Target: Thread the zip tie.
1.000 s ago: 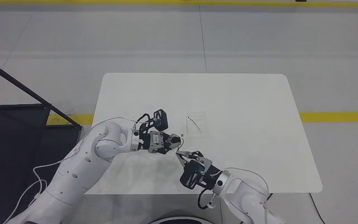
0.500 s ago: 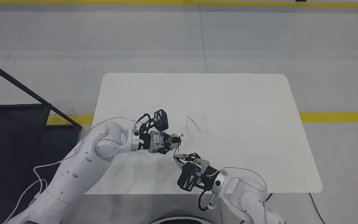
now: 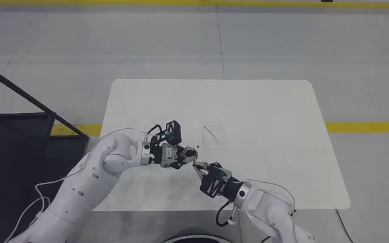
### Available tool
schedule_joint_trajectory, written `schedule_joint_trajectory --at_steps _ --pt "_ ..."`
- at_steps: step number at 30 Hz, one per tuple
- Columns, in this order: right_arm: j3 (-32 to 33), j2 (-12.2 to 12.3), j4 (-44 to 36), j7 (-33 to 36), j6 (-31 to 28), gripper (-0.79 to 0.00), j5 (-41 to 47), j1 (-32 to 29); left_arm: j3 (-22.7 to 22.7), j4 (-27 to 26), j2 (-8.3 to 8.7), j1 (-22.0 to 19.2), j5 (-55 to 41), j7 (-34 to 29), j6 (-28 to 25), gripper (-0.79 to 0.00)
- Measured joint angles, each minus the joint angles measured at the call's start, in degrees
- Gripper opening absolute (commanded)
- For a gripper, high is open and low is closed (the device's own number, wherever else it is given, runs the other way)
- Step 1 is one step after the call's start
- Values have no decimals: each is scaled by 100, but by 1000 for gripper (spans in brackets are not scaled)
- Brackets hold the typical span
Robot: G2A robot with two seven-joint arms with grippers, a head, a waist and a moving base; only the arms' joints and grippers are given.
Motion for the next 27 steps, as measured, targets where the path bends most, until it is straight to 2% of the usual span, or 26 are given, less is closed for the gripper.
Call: schedule_joint_trajectory --at_steps 3,10,13,16,20,22,24,27 --pt "-33 4 15 176 -157 -785 -19 70 -25 -18 3 28 42 78 6 -785" --pt "-78 -10 26 319 -121 -785 61 139 -40 -51 11 60 111 123 -14 -785" --pt "-56 -6 23 262 -118 -502 101 122 -49 -53 14 73 115 147 6 -785" --pt "-17 3 13 197 -129 -311 131 86 -70 -51 16 87 98 179 58 -785" --pt "74 18 -3 95 -137 -203 199 25 -115 -37 20 106 52 232 137 -785" --pt "143 29 -15 10 -144 -89 253 -17 -154 -30 24 119 8 274 183 -785" --pt "235 41 -29 -103 -115 -9 320 -79 -204 -27 27 143 -48 339 257 -785" --pt "411 52 -41 -363 42 0 529 -220 -273 -42 30 190 -97 443 371 -785"
